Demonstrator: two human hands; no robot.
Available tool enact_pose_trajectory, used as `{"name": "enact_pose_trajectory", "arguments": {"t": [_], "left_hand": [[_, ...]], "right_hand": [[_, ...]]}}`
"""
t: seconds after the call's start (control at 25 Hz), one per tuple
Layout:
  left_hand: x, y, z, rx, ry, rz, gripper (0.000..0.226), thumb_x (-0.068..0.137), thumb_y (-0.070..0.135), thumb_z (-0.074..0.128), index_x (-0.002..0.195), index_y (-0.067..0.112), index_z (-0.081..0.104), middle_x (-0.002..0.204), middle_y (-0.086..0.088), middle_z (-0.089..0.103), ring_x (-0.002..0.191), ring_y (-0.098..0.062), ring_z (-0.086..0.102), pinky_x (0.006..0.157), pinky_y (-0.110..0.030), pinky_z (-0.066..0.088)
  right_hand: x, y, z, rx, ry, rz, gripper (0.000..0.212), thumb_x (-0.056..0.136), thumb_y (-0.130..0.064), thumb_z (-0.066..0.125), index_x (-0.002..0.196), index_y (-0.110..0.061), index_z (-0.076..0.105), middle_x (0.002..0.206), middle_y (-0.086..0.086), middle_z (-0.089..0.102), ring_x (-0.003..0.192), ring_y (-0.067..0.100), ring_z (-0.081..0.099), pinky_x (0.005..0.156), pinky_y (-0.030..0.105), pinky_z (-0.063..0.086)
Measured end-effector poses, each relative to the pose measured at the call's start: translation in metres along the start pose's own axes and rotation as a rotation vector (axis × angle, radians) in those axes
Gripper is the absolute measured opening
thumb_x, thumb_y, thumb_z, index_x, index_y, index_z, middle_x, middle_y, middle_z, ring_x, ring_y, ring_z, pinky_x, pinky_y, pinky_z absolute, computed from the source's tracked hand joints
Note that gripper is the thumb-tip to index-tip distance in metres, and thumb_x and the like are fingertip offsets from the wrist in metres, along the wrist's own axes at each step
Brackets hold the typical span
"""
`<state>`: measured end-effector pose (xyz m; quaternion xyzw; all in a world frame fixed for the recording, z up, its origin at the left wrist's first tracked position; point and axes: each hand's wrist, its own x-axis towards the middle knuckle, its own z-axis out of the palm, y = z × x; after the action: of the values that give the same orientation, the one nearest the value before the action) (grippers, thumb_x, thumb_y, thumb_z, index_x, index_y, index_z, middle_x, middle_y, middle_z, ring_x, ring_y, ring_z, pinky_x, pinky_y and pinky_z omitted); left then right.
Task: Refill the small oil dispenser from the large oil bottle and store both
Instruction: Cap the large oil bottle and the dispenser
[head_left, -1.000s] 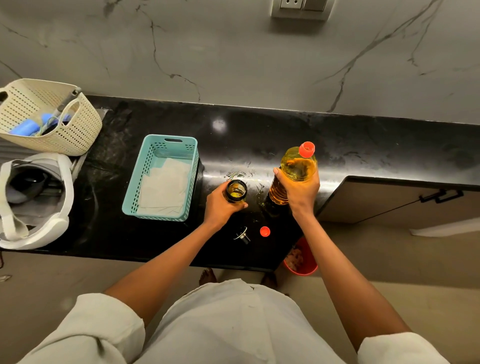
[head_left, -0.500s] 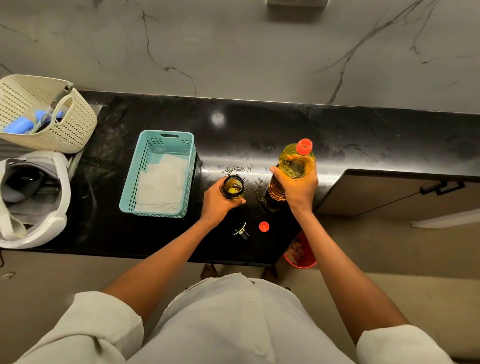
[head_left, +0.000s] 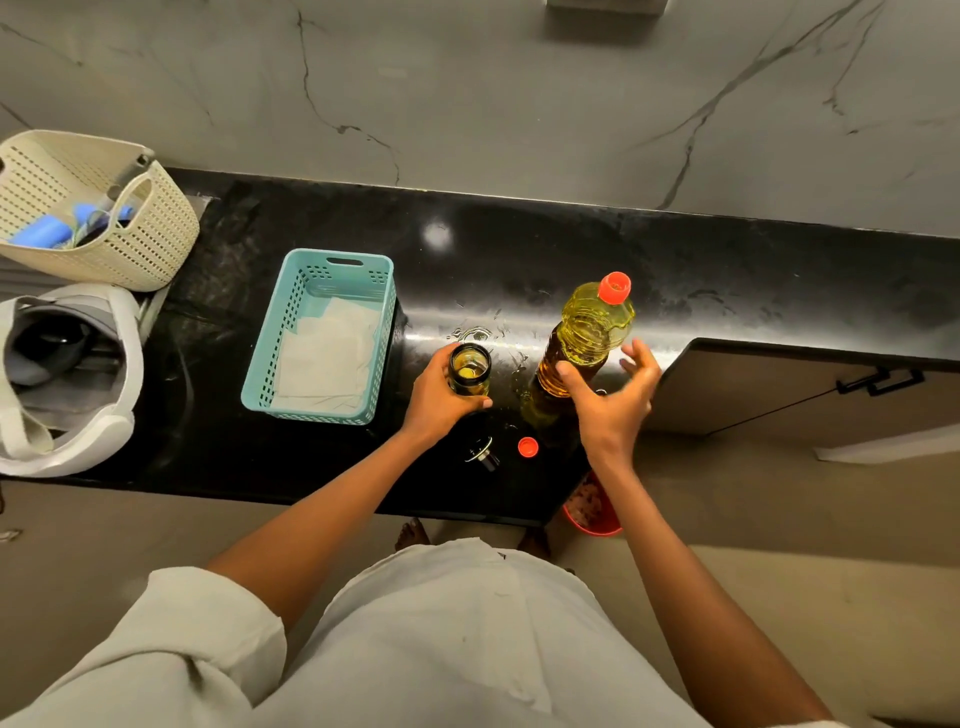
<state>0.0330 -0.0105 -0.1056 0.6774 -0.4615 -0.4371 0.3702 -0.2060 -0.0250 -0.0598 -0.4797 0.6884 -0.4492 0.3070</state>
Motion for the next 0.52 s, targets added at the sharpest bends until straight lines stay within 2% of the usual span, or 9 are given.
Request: {"name": "enact_pose_trajectory", "arguments": {"t": [0.04, 0.08, 0.12, 0.16, 0.24, 0.32, 0.36, 0.44, 0.52], "left_hand": [[-0.001, -0.001, 0.000, -0.012, 0.003, -0.008, 0.095, 0.061, 0.012, 0.103, 0.144, 0.021, 0.057, 0.130, 0.008, 0.070, 0.121, -0.001, 0.065, 0.101, -0.014, 0.052], [-0.002, -0.002, 0.000, -0.019, 0.007, -0.013, 0.098, 0.061, 0.011, 0.103, 0.146, 0.019, 0.055, 0.132, 0.007, 0.069, 0.123, -0.001, 0.065, 0.101, -0.014, 0.052], [-0.004, -0.003, 0.000, -0.023, 0.011, -0.013, 0.099, 0.061, 0.011, 0.103, 0.147, 0.018, 0.054, 0.134, 0.006, 0.069, 0.124, -0.004, 0.065, 0.104, -0.016, 0.052], [-0.005, -0.003, 0.000, -0.021, 0.012, -0.012, 0.099, 0.062, 0.011, 0.103, 0.147, 0.017, 0.054, 0.135, 0.005, 0.069, 0.126, -0.007, 0.065, 0.107, -0.020, 0.052], [-0.005, -0.004, 0.000, -0.014, 0.008, -0.007, 0.095, 0.063, 0.013, 0.103, 0.145, 0.020, 0.055, 0.133, 0.005, 0.070, 0.126, -0.010, 0.066, 0.110, -0.029, 0.054], [-0.004, -0.005, 0.000, 0.003, 0.005, -0.003, 0.094, 0.064, 0.015, 0.103, 0.144, 0.023, 0.054, 0.132, 0.006, 0.070, 0.125, -0.011, 0.066, 0.109, -0.033, 0.055], [-0.003, -0.005, -0.001, 0.009, 0.007, -0.006, 0.094, 0.064, 0.017, 0.103, 0.145, 0.023, 0.054, 0.133, 0.005, 0.069, 0.126, -0.011, 0.066, 0.109, -0.035, 0.056], [-0.002, -0.006, 0.000, 0.023, 0.011, -0.001, 0.096, 0.064, 0.021, 0.103, 0.147, 0.023, 0.053, 0.135, 0.004, 0.069, 0.127, -0.013, 0.065, 0.110, -0.039, 0.056], [-0.002, -0.006, 0.000, 0.034, 0.015, 0.003, 0.094, 0.065, 0.022, 0.102, 0.145, 0.023, 0.055, 0.134, 0.004, 0.069, 0.127, -0.014, 0.065, 0.110, -0.041, 0.055]], "right_hand": [[-0.020, 0.002, -0.004, 0.050, 0.014, -0.012, 0.059, 0.085, -0.047, 0.086, 0.131, -0.028, 0.054, 0.125, -0.008, 0.062, 0.115, 0.013, 0.061, 0.110, 0.059, 0.045], [-0.039, 0.001, -0.005, 0.073, -0.057, -0.035, 0.034, 0.093, -0.038, 0.080, 0.119, -0.027, 0.060, 0.111, -0.008, 0.066, 0.103, 0.013, 0.065, 0.100, 0.061, 0.049], [-0.057, 0.001, -0.004, 0.035, -0.209, -0.076, 0.016, 0.098, -0.029, 0.075, 0.109, -0.025, 0.065, 0.102, -0.008, 0.069, 0.094, 0.012, 0.067, 0.091, 0.058, 0.053], [-0.072, 0.001, -0.002, -0.043, -0.384, -0.144, 0.008, 0.101, -0.024, 0.073, 0.107, -0.022, 0.069, 0.099, -0.007, 0.071, 0.092, 0.010, 0.068, 0.086, 0.054, 0.056], [-0.095, 0.002, 0.005, -0.250, -0.591, -0.346, 0.023, 0.099, -0.027, 0.075, 0.121, -0.019, 0.072, 0.115, -0.004, 0.072, 0.105, 0.009, 0.067, 0.088, 0.041, 0.061], [-0.105, 0.007, 0.016, -0.459, -0.646, -0.513, 0.052, 0.094, -0.035, 0.080, 0.140, -0.017, 0.065, 0.136, 0.000, 0.065, 0.123, 0.014, 0.060, 0.094, 0.031, 0.060], [-0.107, 0.007, 0.022, -0.532, -0.663, -0.531, 0.063, 0.089, -0.038, 0.084, 0.144, -0.016, 0.062, 0.139, 0.001, 0.063, 0.125, 0.017, 0.058, 0.093, 0.030, 0.058], [-0.108, 0.012, 0.030, -0.656, -0.667, -0.522, 0.071, 0.082, -0.042, 0.089, 0.142, -0.015, 0.062, 0.134, 0.004, 0.064, 0.119, 0.021, 0.061, 0.092, 0.032, 0.057], [-0.106, 0.019, 0.035, -0.722, -0.627, -0.539, 0.062, 0.083, -0.039, 0.089, 0.135, -0.016, 0.064, 0.124, 0.005, 0.066, 0.108, 0.024, 0.064, 0.089, 0.035, 0.057]]}}
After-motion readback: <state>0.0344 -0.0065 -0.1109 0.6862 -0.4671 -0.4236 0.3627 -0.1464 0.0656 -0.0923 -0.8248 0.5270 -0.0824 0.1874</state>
